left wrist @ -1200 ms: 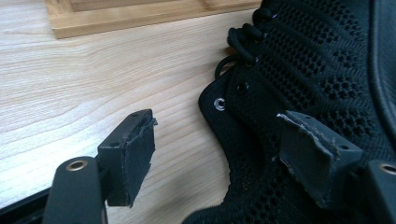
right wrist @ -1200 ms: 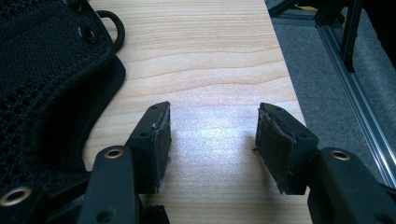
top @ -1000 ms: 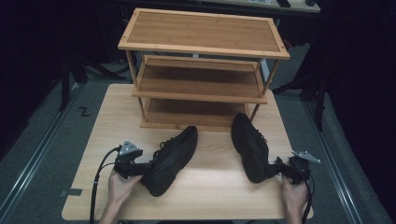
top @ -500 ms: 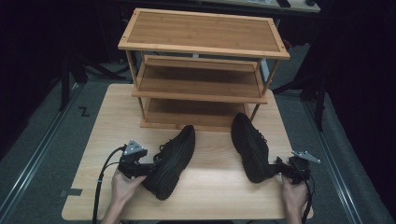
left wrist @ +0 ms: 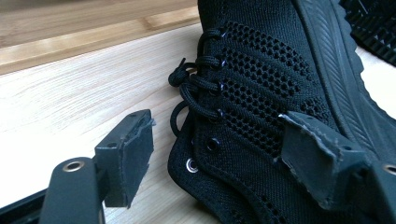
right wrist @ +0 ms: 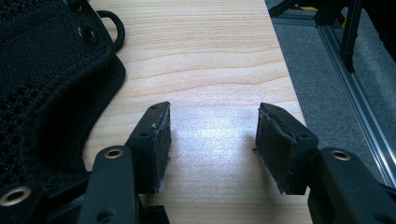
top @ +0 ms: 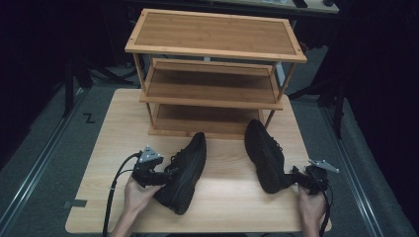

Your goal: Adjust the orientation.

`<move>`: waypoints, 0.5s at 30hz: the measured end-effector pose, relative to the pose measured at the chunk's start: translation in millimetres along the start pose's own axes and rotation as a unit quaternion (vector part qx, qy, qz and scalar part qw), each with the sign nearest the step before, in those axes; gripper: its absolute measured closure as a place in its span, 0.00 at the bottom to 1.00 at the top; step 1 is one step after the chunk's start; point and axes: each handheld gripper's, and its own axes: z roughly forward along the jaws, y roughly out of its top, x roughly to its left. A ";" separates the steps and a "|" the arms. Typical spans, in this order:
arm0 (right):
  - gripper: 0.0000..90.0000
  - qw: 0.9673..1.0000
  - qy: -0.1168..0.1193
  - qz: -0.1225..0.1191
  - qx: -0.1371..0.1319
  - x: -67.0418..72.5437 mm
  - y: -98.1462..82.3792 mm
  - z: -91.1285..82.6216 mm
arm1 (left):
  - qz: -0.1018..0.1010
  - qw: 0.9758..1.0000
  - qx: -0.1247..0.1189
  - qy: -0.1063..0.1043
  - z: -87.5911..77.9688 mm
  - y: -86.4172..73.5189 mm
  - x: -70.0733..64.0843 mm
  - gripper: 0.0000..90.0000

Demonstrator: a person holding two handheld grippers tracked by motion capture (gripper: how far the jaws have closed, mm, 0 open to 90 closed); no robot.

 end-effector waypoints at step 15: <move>0.50 1.000 0.001 0.001 0.001 0.1 0.0 -0.1 | 0.027 0.999 0.000 -0.022 2.8 18.6 -22.1 0.27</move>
